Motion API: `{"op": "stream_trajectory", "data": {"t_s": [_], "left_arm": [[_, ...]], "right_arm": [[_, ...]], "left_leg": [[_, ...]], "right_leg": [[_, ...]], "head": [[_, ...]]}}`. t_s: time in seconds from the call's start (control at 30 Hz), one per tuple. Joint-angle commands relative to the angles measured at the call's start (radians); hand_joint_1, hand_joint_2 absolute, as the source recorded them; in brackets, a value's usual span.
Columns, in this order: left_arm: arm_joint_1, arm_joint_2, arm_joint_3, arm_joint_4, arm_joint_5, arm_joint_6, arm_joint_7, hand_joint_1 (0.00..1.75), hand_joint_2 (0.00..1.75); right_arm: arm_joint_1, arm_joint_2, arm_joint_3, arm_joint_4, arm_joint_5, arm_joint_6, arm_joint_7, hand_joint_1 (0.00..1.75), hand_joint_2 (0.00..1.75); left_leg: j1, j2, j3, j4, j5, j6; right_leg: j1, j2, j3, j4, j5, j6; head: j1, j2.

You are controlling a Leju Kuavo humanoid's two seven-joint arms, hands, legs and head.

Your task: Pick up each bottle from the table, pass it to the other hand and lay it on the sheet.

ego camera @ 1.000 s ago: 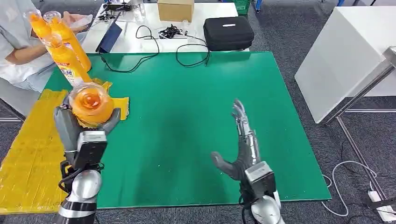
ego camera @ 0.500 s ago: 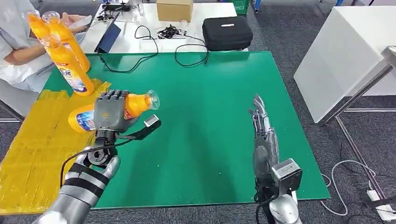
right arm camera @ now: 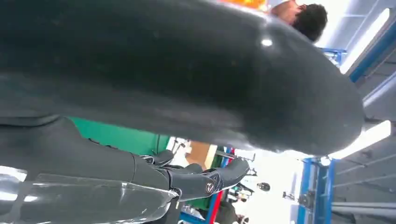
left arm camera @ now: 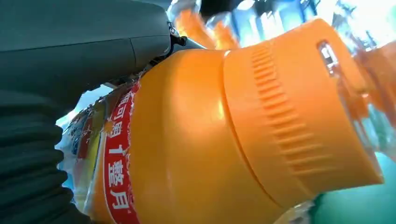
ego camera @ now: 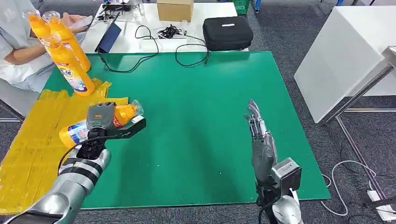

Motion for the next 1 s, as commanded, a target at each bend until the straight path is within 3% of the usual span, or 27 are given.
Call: {"op": "stream_trajectory", "data": {"t_s": [0.03, 0.43, 0.47, 0.5, 0.53, 0.73, 1.0], "left_arm": [[-0.106, 0.033, 0.102, 0.169, -0.007, -0.028, 0.028, 1.75, 1.75], [-0.104, 0.035, 0.108, 0.171, -0.02, -0.039, 0.038, 1.75, 1.75], [-0.099, 0.036, 0.104, 0.169, -0.02, -0.033, 0.032, 1.27, 1.75], [-0.092, 0.034, 0.106, 0.168, -0.013, -0.024, 0.004, 0.03, 1.75], [-0.09, 0.032, 0.107, 0.171, -0.012, -0.028, 0.001, 0.0, 1.75], [-0.079, 0.024, 0.108, 0.176, -0.01, -0.025, -0.024, 0.0, 1.75], [-0.071, 0.01, 0.128, 0.224, 0.009, -0.063, -0.027, 0.0, 1.75]], "right_arm": [[-0.032, 0.014, 0.001, 0.106, 0.007, 0.015, 0.015, 0.0, 0.0], [-0.037, 0.017, 0.011, 0.112, 0.017, 0.017, 0.026, 0.0, 0.0], [-0.037, 0.017, 0.012, 0.111, 0.017, 0.017, 0.026, 0.0, 0.0], [-0.038, 0.015, 0.013, 0.112, 0.018, 0.017, 0.027, 0.0, 0.0], [-0.037, 0.014, 0.013, 0.112, 0.019, 0.016, 0.027, 0.0, 0.0], [-0.037, 0.012, 0.013, 0.114, 0.019, 0.016, 0.027, 0.0, 0.0], [-0.051, 0.013, 0.031, 0.127, 0.035, 0.012, 0.038, 0.0, 0.0]], "left_leg": [[0.002, 0.002, 0.004, 0.0, -0.002, -0.002], [0.002, 0.0, 0.003, 0.001, -0.002, -0.002], [0.002, 0.0, 0.005, 0.001, -0.003, -0.002], [0.001, 0.0, 0.002, 0.0, -0.001, -0.001], [0.003, 0.001, 0.01, 0.001, -0.005, -0.004], [0.001, 0.0, 0.004, 0.0, -0.002, -0.002], [0.002, 0.001, 0.009, 0.0, -0.004, -0.003]], "right_leg": [[0.002, 0.001, 0.004, -0.001, -0.001, -0.001], [0.002, 0.0, 0.004, 0.0, -0.001, -0.001], [0.002, 0.0, 0.006, 0.0, -0.002, -0.001], [0.001, 0.0, 0.002, 0.0, -0.001, -0.001], [0.003, 0.0, 0.01, 0.0, -0.004, -0.002], [0.001, 0.0, 0.004, -0.001, -0.001, -0.001], [0.002, 0.0, 0.009, -0.001, -0.003, -0.002]], "head": [[0.0, 0.0], [0.0, 0.0], [0.0, 0.0], [0.0, 0.0], [0.0, 0.0], [0.0, 0.0], [0.0, 0.0]]}}
